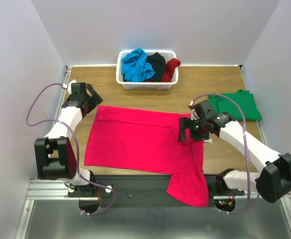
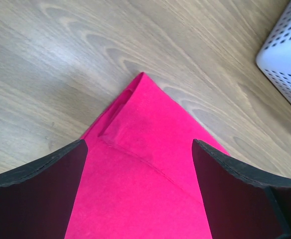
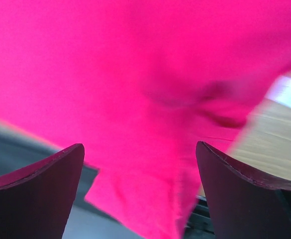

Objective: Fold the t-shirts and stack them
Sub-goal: Fold the tshirt

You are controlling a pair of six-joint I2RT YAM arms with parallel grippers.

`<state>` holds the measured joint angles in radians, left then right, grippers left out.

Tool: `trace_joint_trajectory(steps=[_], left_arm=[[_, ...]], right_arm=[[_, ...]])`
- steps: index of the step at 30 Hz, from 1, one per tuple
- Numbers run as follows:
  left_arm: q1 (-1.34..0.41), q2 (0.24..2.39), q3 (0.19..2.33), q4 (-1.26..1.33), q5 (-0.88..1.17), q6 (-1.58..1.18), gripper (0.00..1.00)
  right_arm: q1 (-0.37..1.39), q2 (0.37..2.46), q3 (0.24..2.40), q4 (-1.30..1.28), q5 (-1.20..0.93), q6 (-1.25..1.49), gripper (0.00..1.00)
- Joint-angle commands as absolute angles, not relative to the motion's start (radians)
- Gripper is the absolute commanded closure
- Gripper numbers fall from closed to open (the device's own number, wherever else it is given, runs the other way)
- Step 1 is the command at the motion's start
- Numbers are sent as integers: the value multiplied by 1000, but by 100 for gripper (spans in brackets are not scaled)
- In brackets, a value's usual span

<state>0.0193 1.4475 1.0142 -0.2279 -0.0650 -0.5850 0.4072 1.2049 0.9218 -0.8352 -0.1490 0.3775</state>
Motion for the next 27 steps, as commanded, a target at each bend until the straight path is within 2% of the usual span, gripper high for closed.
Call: trace_joint_trajectory(steps=[1,4,8,9,12,16,20,27], left_arm=[[9,1422,991,-174,-6,-572,2],[8,1459,982,-124,69,-561,2],[3,1551,1041,-100,124,-549,2],[3,1566,1054,-98,126,-548,2],[-46,1630,1086,-95,115,-546,2],[-49,1726,1104,-80,137,-540,2],[-48,1793,1081,-55,115,-540,2],[-12,1850,1085,-57,80,-543,2]], right_arm=[[563,1238,940,-700,-249,368,0],[650,1328,1000,-670,-112,379,0],[646,1405,1072,-675,270,545,0],[632,1414,1075,-675,290,580,0],[513,1442,1074,-666,249,623,0],[413,1531,1092,-649,310,595,0],[290,1620,1074,-525,213,545,0],[258,1866,1184,-453,156,428,0]])
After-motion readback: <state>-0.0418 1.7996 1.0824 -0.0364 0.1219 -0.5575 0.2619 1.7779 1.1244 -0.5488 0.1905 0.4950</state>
